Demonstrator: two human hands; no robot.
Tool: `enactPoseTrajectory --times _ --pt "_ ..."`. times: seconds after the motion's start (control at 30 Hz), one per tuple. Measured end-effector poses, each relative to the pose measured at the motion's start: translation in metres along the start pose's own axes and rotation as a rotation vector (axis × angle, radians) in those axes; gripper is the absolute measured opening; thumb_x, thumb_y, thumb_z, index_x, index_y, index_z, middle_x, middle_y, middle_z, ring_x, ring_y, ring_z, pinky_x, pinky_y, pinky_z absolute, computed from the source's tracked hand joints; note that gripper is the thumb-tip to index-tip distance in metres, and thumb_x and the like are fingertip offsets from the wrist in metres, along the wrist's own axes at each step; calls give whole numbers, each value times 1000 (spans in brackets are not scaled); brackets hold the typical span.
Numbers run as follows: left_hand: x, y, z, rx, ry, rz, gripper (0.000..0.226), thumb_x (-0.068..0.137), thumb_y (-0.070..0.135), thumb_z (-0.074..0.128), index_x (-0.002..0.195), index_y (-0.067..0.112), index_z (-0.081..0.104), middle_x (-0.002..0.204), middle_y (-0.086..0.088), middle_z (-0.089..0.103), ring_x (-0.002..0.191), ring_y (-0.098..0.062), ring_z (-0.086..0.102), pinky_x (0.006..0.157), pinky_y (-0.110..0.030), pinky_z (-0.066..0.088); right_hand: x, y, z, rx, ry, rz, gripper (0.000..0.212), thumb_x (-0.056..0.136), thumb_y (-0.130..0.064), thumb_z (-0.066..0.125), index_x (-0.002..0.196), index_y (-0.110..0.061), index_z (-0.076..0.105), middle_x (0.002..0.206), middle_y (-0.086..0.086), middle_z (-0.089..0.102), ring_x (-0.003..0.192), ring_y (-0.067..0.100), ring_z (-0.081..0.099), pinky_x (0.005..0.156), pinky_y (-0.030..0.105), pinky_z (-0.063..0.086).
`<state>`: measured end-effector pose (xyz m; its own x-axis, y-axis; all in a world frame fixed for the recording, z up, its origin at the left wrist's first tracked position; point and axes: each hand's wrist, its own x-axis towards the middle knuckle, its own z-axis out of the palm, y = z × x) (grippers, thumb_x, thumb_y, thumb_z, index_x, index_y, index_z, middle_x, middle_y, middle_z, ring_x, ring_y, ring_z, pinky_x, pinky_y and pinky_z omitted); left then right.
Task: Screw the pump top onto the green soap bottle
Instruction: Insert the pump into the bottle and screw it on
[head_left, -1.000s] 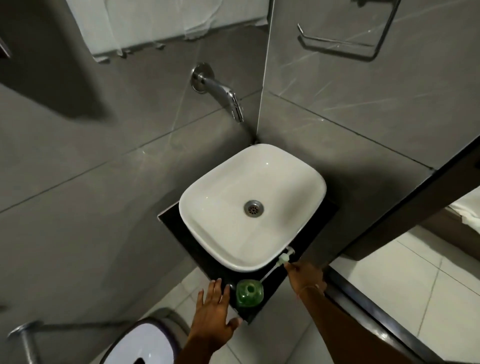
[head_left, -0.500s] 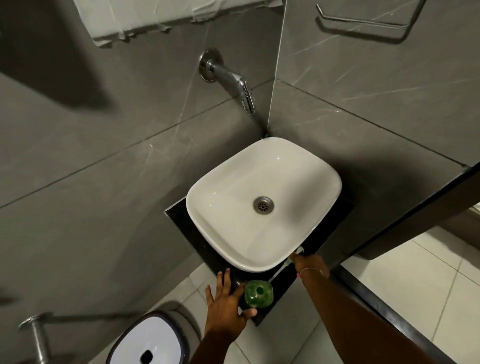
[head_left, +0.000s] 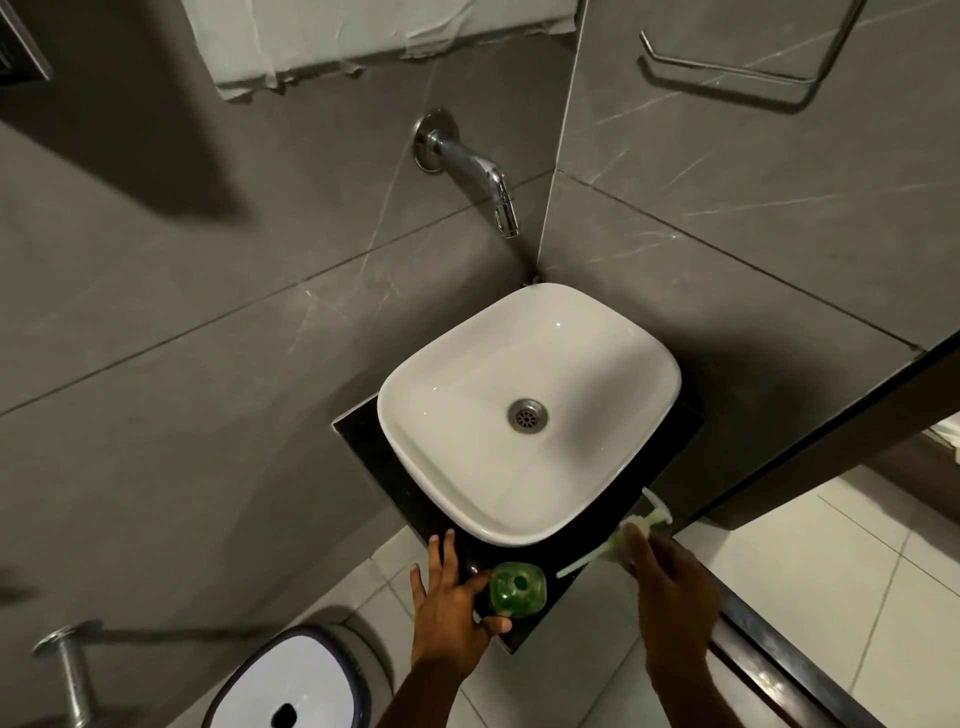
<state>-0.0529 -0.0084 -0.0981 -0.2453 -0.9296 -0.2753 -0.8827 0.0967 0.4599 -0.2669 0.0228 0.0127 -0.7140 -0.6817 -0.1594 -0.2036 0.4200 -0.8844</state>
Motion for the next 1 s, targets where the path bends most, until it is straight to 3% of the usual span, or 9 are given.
enactPoseTrajectory --times 0.17,0.27,0.37,0.5,0.67,0.73,0.8,0.9,1.0 --pt "-2 0 -3 73 33 15 60 67 67 68 122 49 52 156 -1 -27 136 -24 -42 101 -49 -38 -40 -15 3 -156 36 -317 37 69 -55 65 89 -24 71 94 -9 64 95 16 56 80 38 47" --pt "-1 1 -3 108 19 -5 62 65 68 67 123 50 51 154 -1 -30 136 -25 -42 105 -55 -32 -47 -12 18 -293 69 -474 34 67 -44 81 87 -17 72 90 -11 57 95 13 47 78 35 41" --pt "-1 2 -3 120 -1 -25 64 65 68 67 124 51 50 153 -1 -32 135 -26 -43 108 -59 -26 -46 3 30 -335 53 -585 39 68 -54 67 84 -19 73 88 -10 64 92 7 44 73 33 42" --pt "-1 3 -3 140 -11 -35 64 67 70 64 125 53 46 152 -2 -33 134 -28 -44 109 -61 -24 -44 24 43 -325 5 -668 41 70 -53 67 82 -15 75 87 1 72 85 19 53 71 32 46" --pt "0 4 -3 146 -8 -45 64 68 66 67 127 52 46 155 -2 -30 135 -29 -44 109 -63 -24 -49 29 52 -383 -122 -587 37 65 -56 68 83 -24 75 89 0 69 86 29 60 72 48 53" --pt "1 4 -2 148 -8 -45 63 68 66 67 125 50 48 156 -2 -29 135 -29 -43 108 -62 -25 -52 29 52 -402 -155 -526 32 61 -50 79 83 -27 74 92 1 68 90 30 60 76 51 53" --pt "1 3 -2 153 -2 -44 63 68 66 67 125 49 49 157 -4 -27 135 -29 -43 107 -61 -27 -51 30 52 -414 -172 -497 39 55 -44 87 89 -28 73 99 1 66 97 30 57 81 52 51" --pt "1 3 -1 163 11 -47 64 67 66 67 126 50 48 157 -4 -26 135 -28 -43 105 -60 -29 -49 29 51 -421 -220 -527 50 60 -49 81 107 -37 69 110 -4 62 106 24 52 88 47 47" --pt "1 4 0 172 6 -55 67 67 67 68 128 50 45 155 -3 -30 134 -28 -44 102 -58 -33 -43 28 54 -363 -241 -524 39 57 -36 87 93 -33 73 108 -8 62 104 25 52 87 48 49"
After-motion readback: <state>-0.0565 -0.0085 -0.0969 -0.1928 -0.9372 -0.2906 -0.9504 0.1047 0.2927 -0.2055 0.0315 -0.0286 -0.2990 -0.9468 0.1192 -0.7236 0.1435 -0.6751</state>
